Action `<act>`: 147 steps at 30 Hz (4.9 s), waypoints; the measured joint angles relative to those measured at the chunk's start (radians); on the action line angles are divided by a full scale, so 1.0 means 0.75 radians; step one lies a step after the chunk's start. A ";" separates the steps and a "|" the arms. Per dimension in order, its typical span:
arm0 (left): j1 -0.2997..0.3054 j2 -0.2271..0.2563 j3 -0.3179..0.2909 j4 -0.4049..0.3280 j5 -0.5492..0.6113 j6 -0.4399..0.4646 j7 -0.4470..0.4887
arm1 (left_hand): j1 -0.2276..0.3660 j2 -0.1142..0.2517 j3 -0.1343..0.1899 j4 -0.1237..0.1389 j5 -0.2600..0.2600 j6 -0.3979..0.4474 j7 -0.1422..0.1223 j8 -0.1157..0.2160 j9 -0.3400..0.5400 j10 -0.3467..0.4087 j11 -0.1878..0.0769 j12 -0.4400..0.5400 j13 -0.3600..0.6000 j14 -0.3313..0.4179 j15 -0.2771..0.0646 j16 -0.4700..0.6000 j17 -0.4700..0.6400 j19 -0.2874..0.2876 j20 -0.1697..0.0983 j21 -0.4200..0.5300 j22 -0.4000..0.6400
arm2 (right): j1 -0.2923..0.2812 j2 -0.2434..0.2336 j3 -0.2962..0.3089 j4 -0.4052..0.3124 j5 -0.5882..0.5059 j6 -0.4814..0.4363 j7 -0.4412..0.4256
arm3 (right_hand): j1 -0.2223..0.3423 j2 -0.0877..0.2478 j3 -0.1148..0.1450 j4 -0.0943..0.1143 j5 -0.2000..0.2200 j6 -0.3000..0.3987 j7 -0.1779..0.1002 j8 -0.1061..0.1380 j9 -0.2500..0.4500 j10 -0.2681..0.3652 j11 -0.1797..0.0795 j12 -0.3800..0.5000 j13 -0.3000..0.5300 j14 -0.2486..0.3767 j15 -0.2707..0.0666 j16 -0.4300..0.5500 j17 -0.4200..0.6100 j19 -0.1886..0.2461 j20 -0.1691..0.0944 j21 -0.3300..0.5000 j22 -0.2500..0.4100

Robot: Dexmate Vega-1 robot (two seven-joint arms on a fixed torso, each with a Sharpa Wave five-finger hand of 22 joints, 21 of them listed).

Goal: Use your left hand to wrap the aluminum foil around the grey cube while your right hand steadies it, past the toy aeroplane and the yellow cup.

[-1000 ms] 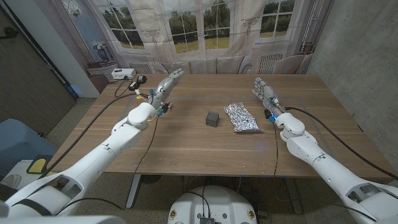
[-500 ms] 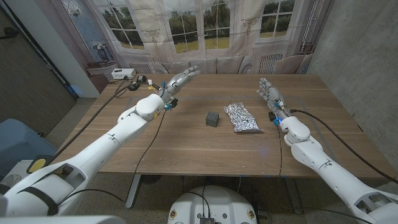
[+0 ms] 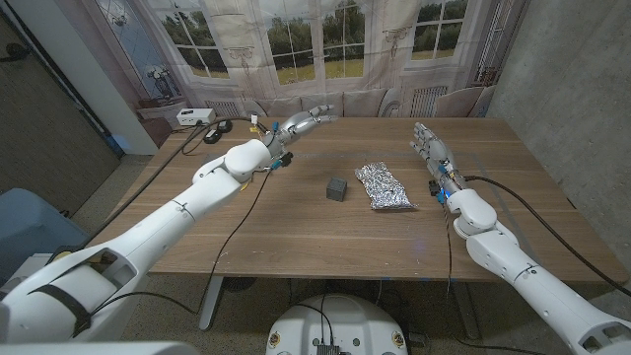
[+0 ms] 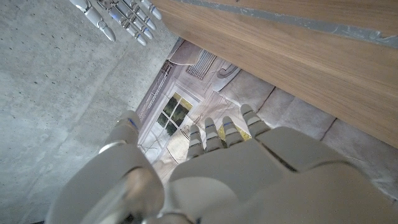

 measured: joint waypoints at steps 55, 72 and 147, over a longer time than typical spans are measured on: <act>-0.231 0.010 0.275 -0.258 0.631 0.193 -0.303 | 0.244 -0.139 -0.071 0.008 0.064 0.121 -0.007 -0.005 0.010 0.073 -0.054 -0.011 0.018 0.079 -0.040 0.000 0.012 -0.013 0.050 -0.041 0.007 | -0.020 0.035 0.002 -0.055 -0.180 0.049 -0.150 | 0.006 -0.006 0.000 -0.011 0.000 0.007 0.007 0.000 0.000 0.012 -0.012 0.000 0.000 0.005 -0.005 0.000 0.003 0.000 0.000 0.000 0.003; -0.299 -0.020 0.379 -0.350 0.946 0.274 -0.469 | 0.299 -0.181 -0.148 0.012 0.141 0.246 0.017 0.019 0.022 0.215 -0.067 0.035 0.042 0.180 -0.073 0.032 0.025 0.033 0.033 -0.033 0.013 | -0.014 0.048 0.002 -0.031 -0.184 0.068 -0.160 | 0.005 -0.006 -0.006 -0.016 0.000 0.007 0.007 0.000 0.000 0.017 -0.017 0.000 0.000 0.005 -0.005 0.000 0.003 0.000 0.000 0.000 0.003; -0.323 -0.231 0.590 -0.091 1.502 0.044 -0.448 | 0.435 -0.109 -0.256 0.054 0.171 0.731 0.036 0.123 0.040 0.567 -0.157 0.238 0.185 0.424 -0.124 0.078 0.062 0.145 -0.026 -0.005 0.019 | 0.100 0.102 -0.032 0.176 -0.132 0.099 -0.098 | -0.013 0.013 -0.005 -0.016 0.000 0.014 0.015 0.000 0.000 0.026 -0.007 0.000 0.000 0.021 -0.007 0.000 0.003 0.000 0.000 0.001 0.006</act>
